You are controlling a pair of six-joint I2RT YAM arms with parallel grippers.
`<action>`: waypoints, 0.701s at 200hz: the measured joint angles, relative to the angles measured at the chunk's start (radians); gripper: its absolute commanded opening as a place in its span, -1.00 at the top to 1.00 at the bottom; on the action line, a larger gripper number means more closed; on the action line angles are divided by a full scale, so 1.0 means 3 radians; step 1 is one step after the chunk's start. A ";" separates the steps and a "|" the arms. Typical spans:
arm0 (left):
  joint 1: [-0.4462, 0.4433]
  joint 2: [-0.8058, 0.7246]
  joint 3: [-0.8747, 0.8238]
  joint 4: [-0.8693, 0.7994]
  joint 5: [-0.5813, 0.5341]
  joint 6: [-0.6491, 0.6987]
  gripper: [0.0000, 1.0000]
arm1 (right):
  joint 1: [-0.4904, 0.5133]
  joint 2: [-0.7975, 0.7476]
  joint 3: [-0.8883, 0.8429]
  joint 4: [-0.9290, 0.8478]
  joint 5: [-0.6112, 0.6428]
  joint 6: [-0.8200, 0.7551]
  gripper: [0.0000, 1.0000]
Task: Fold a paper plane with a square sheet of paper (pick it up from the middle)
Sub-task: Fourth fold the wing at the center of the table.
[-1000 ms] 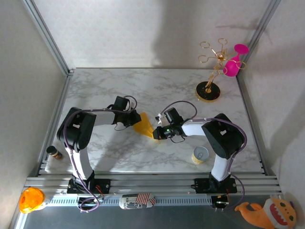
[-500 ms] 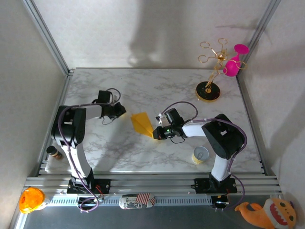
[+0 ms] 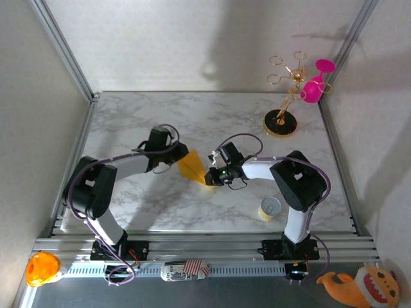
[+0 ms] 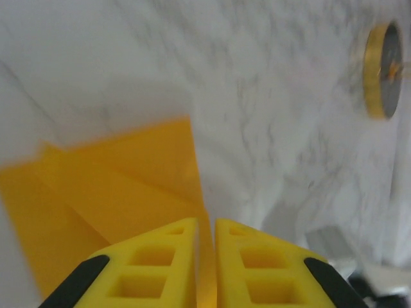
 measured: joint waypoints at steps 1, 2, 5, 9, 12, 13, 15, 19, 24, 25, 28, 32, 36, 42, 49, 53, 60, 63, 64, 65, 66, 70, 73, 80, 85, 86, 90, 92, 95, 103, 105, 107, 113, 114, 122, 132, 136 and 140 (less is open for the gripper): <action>-0.0018 0.0008 -0.0006 0.0005 -0.0004 -0.0008 0.73 | 0.0001 0.0001 0.0005 -0.0005 0.0005 0.0000 0.83; -0.0025 0.0013 -0.0010 0.0006 -0.0005 -0.0013 0.73 | 0.0001 0.0001 0.0006 -0.0009 0.0006 0.0000 0.83; -0.0062 0.0031 -0.0020 0.0013 -0.0010 -0.0042 0.74 | 0.0001 0.0001 0.0015 -0.0018 0.0009 0.0001 0.83; -0.0108 0.0061 -0.0034 0.0024 -0.0013 -0.0065 0.74 | 0.0003 0.0001 0.0024 -0.0037 0.0011 0.0000 0.83; -0.0135 0.0081 -0.0041 0.0034 -0.0015 -0.0088 0.74 | 0.0006 0.0001 0.0031 -0.0043 0.0013 0.0001 0.83; -0.0148 0.0090 -0.0043 0.0037 -0.0017 -0.0094 0.74 | 0.0006 0.0001 0.0032 -0.0048 0.0013 0.0000 0.83; -0.0156 0.0099 -0.0046 0.0043 -0.0020 -0.0099 0.74 | 0.0006 0.0001 0.0037 -0.0055 0.0014 0.0001 0.82; -0.0187 0.0130 -0.0052 0.0060 -0.0023 -0.0128 0.74 | 0.0006 0.0001 0.0047 -0.0075 0.0024 0.0000 0.82; -0.0212 0.0160 -0.0053 0.0072 -0.0025 -0.0150 0.75 | 0.0006 0.0001 0.0058 -0.0097 0.0031 0.0000 0.82; -0.0219 0.0169 -0.0055 0.0076 -0.0031 -0.0158 0.75 | 0.0006 0.0001 0.0061 -0.0100 0.0032 0.0000 0.82; -0.0230 0.0183 -0.0055 0.0084 -0.0033 -0.0164 0.75 | 0.0006 0.0001 0.0069 -0.0111 0.0037 0.0000 0.82; -0.0242 0.0202 -0.0055 0.0097 -0.0047 -0.0184 0.75 | 0.0006 0.0001 0.0083 -0.0127 0.0043 -0.0001 0.81; -0.0251 0.0216 -0.0055 0.0106 -0.0055 -0.0191 0.75 | 0.0006 0.0001 0.0098 -0.0146 0.0051 -0.0001 0.81; -0.0258 0.0237 -0.0055 0.0121 -0.0076 -0.0210 0.75 | 0.0006 0.0001 0.0123 -0.0167 0.0065 -0.0001 0.81; -0.0266 0.0253 -0.0055 0.0135 -0.0097 -0.0224 0.76 | 0.0006 0.0000 0.0151 -0.0186 0.0071 -0.0003 0.80; -0.0271 0.0261 -0.0055 0.0137 -0.0106 -0.0233 0.76 | 0.0006 0.0000 0.0170 -0.0187 0.0071 -0.0001 0.80; -0.0271 0.0277 -0.0055 0.0144 -0.0126 -0.0235 0.76 | 0.0006 0.0000 0.0201 -0.0191 0.0070 -0.0003 0.80; -0.0271 0.0281 -0.0055 0.0146 -0.0137 -0.0235 0.76 | 0.0006 0.0000 0.0212 -0.0188 0.0069 -0.0003 0.80; -0.0271 0.0285 -0.0055 0.0146 -0.0142 -0.0235 0.76 | 0.0006 0.0000 0.0215 -0.0188 0.0069 -0.0003 0.80; -0.0271 0.0287 -0.0055 0.0146 -0.0144 -0.0235 0.76 | 0.0006 0.0000 0.0221 -0.0187 0.0066 -0.0003 0.80; -0.0271 0.0292 -0.0055 0.0145 -0.0150 -0.0234 0.77 | 0.0006 0.0000 0.0224 -0.0187 0.0065 -0.0003 0.80; -0.0271 0.0303 -0.0055 0.0145 -0.0160 -0.0234 0.77 | 0.0006 0.0000 0.0242 -0.0187 0.0061 -0.0003 0.80; -0.0271 0.0314 -0.0055 0.0142 -0.0172 -0.0234 0.77 | 0.0006 0.0000 0.0252 -0.0184 0.0060 -0.0001 0.79; -0.0271 0.0343 -0.0053 0.0139 -0.0188 -0.0234 0.77 | 0.0006 0.0000 0.0275 -0.0181 0.0057 -0.0001 0.79; -0.0273 0.0360 -0.0053 0.0134 -0.0200 -0.0234 0.78 | 0.0006 0.0000 0.0289 -0.0177 0.0058 -0.0001 0.79; -0.0273 0.0364 -0.0053 0.0132 -0.0201 -0.0234 0.78 | 0.0006 0.0000 0.0290 -0.0177 0.0058 -0.0001 0.80; -0.0273 0.0380 -0.0053 0.0128 -0.0210 -0.0234 0.78 | 0.0006 0.0000 0.0304 -0.0177 0.0058 -0.0001 0.80; -0.0273 0.0389 -0.0053 0.0127 -0.0211 -0.0234 0.77 | 0.0006 0.0000 0.0312 -0.0177 0.0061 -0.0001 0.81; -0.0275 0.0398 -0.0053 0.0131 -0.0214 -0.0234 0.78 | 0.0006 0.0000 0.0322 -0.0178 0.0061 -0.0001 0.81; -0.0275 0.0399 -0.0039 0.0128 -0.0224 -0.0233 0.78 | 0.0006 0.0001 0.0356 -0.0189 0.0066 -0.0001 0.82; -0.0277 0.0399 -0.0037 0.0128 -0.0233 -0.0233 0.78 | 0.0006 0.0001 0.0367 -0.0192 0.0069 -0.0001 0.82; -0.0278 0.0402 -0.0032 0.0126 -0.0238 -0.0233 0.78 | 0.0006 0.0005 0.0379 -0.0195 0.0072 -0.0001 0.82; -0.0282 0.0415 -0.0015 0.0114 -0.0247 -0.0233 0.78 | 0.0006 0.0011 0.0415 -0.0200 0.0079 -0.0001 0.82; -0.0284 0.0416 -0.0014 0.0112 -0.0248 -0.0233 0.78 | 0.0006 0.0017 0.0423 -0.0200 0.0080 -0.0001 0.82; -0.0285 0.0430 0.0006 0.0093 -0.0258 -0.0231 0.79 | 0.0006 0.0039 0.0473 -0.0200 0.0095 -0.0001 0.83; -0.0291 0.0441 0.0037 0.0066 -0.0272 -0.0231 0.79 | 0.0006 0.0084 0.0528 -0.0200 0.0102 -0.0003 0.83; -0.0292 0.0449 0.0051 0.0053 -0.0281 -0.0231 0.79 | 0.0006 0.0106 0.0543 -0.0200 0.0109 -0.0003 0.84; -0.0298 0.0454 0.0062 0.0042 -0.0284 -0.0231 0.79 | 0.0006 0.0127 0.0553 -0.0200 0.0114 -0.0004 0.84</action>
